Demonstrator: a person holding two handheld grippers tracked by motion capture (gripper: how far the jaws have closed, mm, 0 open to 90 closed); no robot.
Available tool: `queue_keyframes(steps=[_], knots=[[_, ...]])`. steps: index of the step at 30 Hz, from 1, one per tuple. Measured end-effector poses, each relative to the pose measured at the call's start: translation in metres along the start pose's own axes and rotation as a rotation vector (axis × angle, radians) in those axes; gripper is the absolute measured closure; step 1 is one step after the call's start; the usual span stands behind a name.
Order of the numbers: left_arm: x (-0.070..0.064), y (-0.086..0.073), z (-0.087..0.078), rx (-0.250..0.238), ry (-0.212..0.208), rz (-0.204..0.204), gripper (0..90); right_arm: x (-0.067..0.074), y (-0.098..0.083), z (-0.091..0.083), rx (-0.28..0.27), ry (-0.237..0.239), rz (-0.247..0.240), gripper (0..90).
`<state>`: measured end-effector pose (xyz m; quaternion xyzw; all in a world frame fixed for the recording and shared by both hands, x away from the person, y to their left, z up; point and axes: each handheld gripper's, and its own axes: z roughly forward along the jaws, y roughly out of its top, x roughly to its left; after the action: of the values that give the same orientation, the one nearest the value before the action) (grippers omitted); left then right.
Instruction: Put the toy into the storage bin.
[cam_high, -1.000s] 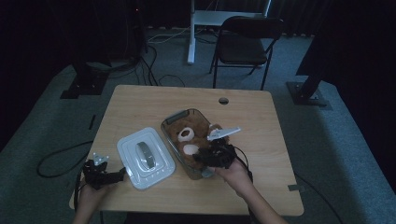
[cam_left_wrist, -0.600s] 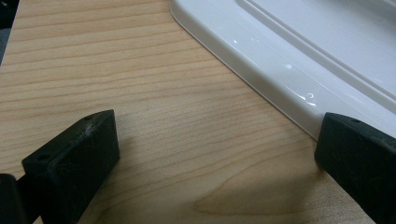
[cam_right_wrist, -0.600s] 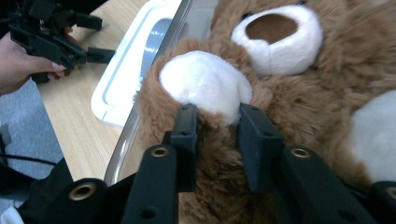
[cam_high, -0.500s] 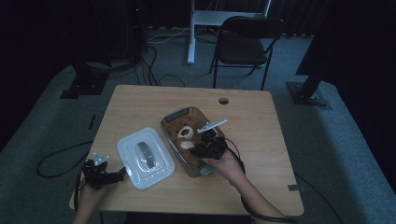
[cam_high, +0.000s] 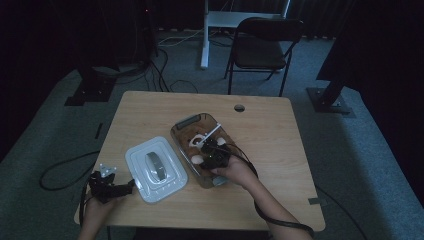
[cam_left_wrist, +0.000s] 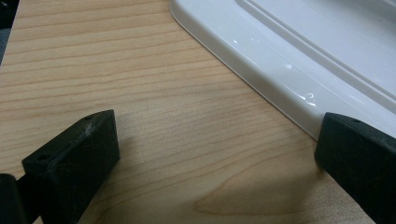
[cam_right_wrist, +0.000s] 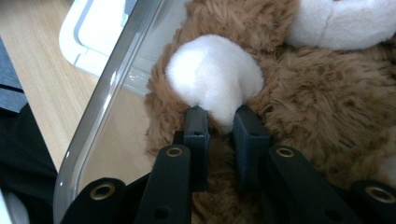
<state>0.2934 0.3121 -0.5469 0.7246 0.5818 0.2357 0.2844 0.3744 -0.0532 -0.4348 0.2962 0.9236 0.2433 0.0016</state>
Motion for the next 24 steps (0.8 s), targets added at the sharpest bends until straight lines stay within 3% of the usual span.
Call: queue_keyframes(steps=[4, 9, 14, 18, 20, 24], knots=[[0.0, 0.0, 0.0, 0.001, 0.0, -0.001, 0.3, -0.003, -0.001, -0.001, -0.007, 0.012, 0.01, 77.5], [0.0, 0.0, 0.0, 0.001, 0.001, 0.001, 0.3, -0.005, -0.007, -0.01, -0.071, 0.047, 0.031, 75.7], [0.0, 0.0, 0.0, 0.001, 0.001, 0.001, 0.3, -0.009, -0.013, -0.028, -0.145, 0.09, 0.045, 68.6], [0.0, 0.0, 0.0, 0.001, 0.001, 0.001, 0.3, -0.008, -0.018, -0.046, -0.198, 0.088, 0.038, 67.0], [0.0, 0.0, 0.0, 0.001, 0.0, 0.001, 0.3, -0.011, -0.021, -0.056, -0.227, 0.108, 0.047, 60.7], [0.0, 0.0, 0.0, 0.002, 0.001, 0.001, 0.3, -0.016, -0.027, -0.078, -0.279, 0.051, 0.08, 57.6]])
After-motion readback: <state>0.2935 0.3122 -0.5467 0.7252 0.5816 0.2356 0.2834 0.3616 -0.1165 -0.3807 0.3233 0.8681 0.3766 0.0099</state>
